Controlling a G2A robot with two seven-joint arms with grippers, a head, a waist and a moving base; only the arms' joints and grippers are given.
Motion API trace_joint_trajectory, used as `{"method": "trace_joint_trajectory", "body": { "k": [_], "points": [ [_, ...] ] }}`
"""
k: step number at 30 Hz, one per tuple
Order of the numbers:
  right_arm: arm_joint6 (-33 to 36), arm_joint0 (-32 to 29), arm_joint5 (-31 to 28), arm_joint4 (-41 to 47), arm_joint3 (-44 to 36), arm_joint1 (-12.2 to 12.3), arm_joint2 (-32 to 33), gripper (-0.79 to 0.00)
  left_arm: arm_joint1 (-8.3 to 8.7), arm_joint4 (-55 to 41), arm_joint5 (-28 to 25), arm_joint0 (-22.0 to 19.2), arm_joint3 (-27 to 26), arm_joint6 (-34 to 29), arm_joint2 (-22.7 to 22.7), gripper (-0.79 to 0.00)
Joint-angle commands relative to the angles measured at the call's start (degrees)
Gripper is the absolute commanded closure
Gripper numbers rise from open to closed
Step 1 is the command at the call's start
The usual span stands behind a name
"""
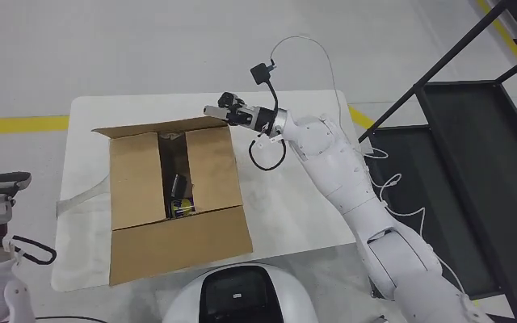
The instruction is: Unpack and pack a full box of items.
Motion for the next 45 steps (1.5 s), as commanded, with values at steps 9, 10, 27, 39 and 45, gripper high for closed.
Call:
{"method": "trace_joint_trajectory", "body": {
  "k": [9, 10, 27, 39, 45],
  "points": [
    [5.73, -1.84, 2.19, -0.62, -4.25, 0.96, -0.21, -0.693, -0.1, 0.89, 0.42, -0.38, 0.23, -0.21, 0.0, -0.785],
    [6.58, -1.76, 3.19, -1.82, -4.35, 1.1, -0.33, -0.68, -0.11, 0.95, 0.45, -0.47, 0.28, -0.22, 0.03, -0.785],
    [9.88, -1.2, 15.36, -15.39, -5.14, 1.18, -6.21, -0.376, -0.37, 1.79, 0.41, -0.53, 0.88, 0.15, 0.15, -0.785],
    [17.62, -4.56, 15.77, -0.86, -13.69, 1.96, -3.72, -0.505, -0.56, 2.07, 0.18, -0.34, 0.9, 0.12, 0.22, -0.785],
    [25.08, -7.74, 18.81, 4.49, -21.83, 3.09, -2.07, -0.68, -0.55, 2.55, -1.15, 0.26, 1.08, -2.47, 0.23, -0.785]
  ]
}}
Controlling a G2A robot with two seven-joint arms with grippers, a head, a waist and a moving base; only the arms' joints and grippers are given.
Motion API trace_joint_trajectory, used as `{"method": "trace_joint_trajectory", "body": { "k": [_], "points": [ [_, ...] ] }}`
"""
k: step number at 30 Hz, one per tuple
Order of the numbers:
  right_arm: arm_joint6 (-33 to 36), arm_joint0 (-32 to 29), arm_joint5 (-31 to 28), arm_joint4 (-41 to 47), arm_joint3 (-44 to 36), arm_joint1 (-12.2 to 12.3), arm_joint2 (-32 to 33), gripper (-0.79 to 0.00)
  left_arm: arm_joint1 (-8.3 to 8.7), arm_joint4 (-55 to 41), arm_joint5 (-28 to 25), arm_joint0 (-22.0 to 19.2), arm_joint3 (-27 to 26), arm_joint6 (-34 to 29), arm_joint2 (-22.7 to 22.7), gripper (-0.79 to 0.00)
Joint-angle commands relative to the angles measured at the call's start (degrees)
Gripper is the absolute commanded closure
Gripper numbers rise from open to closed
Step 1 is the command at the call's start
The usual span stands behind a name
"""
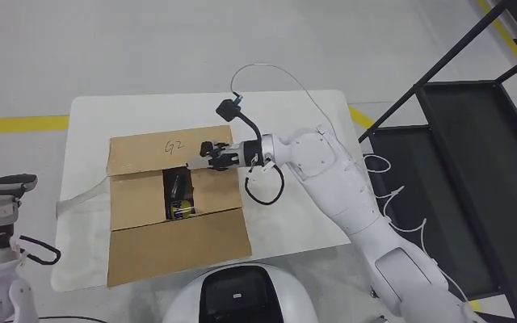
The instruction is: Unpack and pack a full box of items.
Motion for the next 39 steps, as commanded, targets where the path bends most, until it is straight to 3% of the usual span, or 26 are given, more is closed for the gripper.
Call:
{"method": "trace_joint_trajectory", "body": {
  "k": [1, 4, 19, 21, 30, 39],
  "points": [
    [2.17, -1.15, 1.08, 1.53, -2.95, 0.39, 0.56, -0.714, 0.04, 0.52, -1.34, 0.47, 0.3, -1.59, -0.19, -0.785],
    [3.2, -2.63, 2.75, 2.25, -6.04, 0.77, 0.66, -0.785, 0.03, 0.93, -2.96, 0.98, 1.01, -2.68, -0.59, -0.785],
    [2.84, -3.15, 3.28, 1.12, -6.67, 0.92, 0.57, -0.785, -0.3, -0.39, -4.42, 0.87, 0.66, -0.54, -1.17, -0.785],
    [3.62, -3.99, 5.45, -0.79, -7.21, 1.12, -0.32, -0.785, -0.38, -1.01, -4.41, 0.92, 0.52, 0.05, -1.31, -0.785],
    [9.63, -9.41, 10.53, 9.53, -10.92, 2.67, 3.52, -0.785, -0.58, -0.78, -4.53, 1.46, 0.61, -0.13, -0.94, -0.785],
    [13.21, -14.86, 23.96, 6.54, -15.0, 5.12, 9.0, -0.785, -0.73, -0.55, -4.37, 1.36, 0.43, 0.28, -1.0, -0.785]
  ]
}}
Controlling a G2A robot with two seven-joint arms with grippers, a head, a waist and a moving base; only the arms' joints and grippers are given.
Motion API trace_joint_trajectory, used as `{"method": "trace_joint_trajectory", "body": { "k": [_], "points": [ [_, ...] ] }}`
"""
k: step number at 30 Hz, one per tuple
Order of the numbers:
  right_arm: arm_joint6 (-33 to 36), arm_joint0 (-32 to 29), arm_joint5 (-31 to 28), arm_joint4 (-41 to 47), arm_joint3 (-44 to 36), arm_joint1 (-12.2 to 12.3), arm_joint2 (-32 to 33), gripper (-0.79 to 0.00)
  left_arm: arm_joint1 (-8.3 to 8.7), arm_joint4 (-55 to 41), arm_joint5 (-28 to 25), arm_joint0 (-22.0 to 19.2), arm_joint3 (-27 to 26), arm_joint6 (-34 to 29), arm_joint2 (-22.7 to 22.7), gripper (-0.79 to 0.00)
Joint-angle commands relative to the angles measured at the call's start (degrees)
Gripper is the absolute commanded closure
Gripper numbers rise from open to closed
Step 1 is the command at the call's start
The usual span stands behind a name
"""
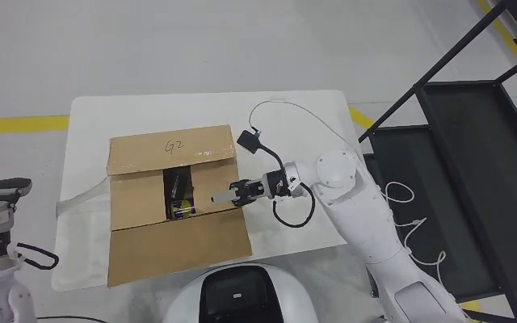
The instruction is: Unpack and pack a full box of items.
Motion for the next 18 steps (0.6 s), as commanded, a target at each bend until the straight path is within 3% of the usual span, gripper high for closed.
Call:
{"method": "trace_joint_trajectory", "body": {
  "k": [1, 11, 18],
  "points": [
    [1.38, -1.47, 2.45, -0.43, -0.98, 0.58, 1.22, -0.785, -0.03, 0.08, 0.08, -0.01, -0.04, 0.04, -0.02, -0.785],
    [12.65, -5.35, 7.15, -1.42, -1.9, 2.73, 1.36, -0.785, -0.18, 0.5, 0.39, -0.15, -0.04, 0.19, 0.34, -0.785],
    [14.05, -3.91, 6.15, 0.93, 0.62, 3.03, -3.63, -0.785, -0.21, 0.95, 0.59, -0.61, 0.26, 0.03, 0.37, -0.785]
  ]
}}
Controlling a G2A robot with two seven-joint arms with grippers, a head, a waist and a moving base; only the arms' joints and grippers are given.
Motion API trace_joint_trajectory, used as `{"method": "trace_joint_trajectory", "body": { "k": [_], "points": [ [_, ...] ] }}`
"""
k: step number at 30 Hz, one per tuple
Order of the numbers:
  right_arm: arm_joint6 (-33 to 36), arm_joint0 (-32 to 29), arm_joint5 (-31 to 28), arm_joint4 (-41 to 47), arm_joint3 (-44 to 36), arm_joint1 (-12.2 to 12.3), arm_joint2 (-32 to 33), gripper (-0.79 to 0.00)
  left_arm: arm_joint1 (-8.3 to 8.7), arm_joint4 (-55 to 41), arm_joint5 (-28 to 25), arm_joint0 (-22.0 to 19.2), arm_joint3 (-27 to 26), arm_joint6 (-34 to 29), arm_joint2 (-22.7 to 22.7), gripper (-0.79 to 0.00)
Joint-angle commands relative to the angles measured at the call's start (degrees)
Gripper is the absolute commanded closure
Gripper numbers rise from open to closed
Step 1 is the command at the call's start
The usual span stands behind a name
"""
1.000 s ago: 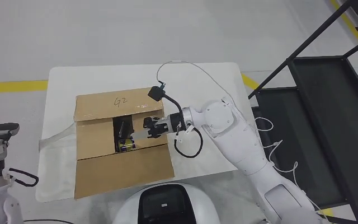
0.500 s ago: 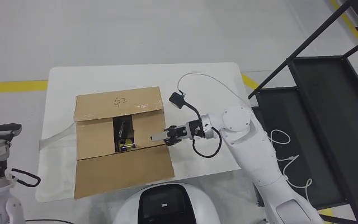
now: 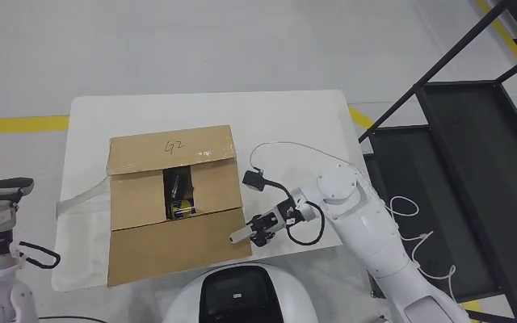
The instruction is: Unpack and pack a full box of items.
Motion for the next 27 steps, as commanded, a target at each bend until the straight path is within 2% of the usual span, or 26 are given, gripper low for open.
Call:
{"method": "trace_joint_trajectory", "body": {
  "k": [1, 5, 14, 20, 27],
  "points": [
    [-0.04, 0.94, -0.92, 2.0, 0.85, 0.01, -2.28, -0.785, -0.01, 0.09, 0.11, -0.11, 0.1, 0.05, -0.04, -0.785],
    [-0.04, 3.35, -3.98, 6.51, 2.3, -0.02, -5.81, -0.785, -0.05, 0.28, 0.22, -0.22, 0.22, 0.2, -0.04, -0.785],
    [-3.53, 5.3, -10.93, 14.58, 3.1, -0.14, -5.3, -0.785, -0.13, 0.61, 0.5, -0.36, 0.33, 0.21, -0.08, -0.785],
    [-10.67, 6.32, -15.62, 12.62, 1.55, -0.02, -4.27, -0.785, -0.17, 0.79, 0.58, -0.52, 0.28, 0.19, -0.06, -0.785],
    [-18.0, 8.62, -18.21, 10.33, 4.07, -0.63, -6.93, -0.785, -0.21, 0.96, 0.74, -0.69, 0.2, 0.31, -0.25, -0.785]
  ]
}}
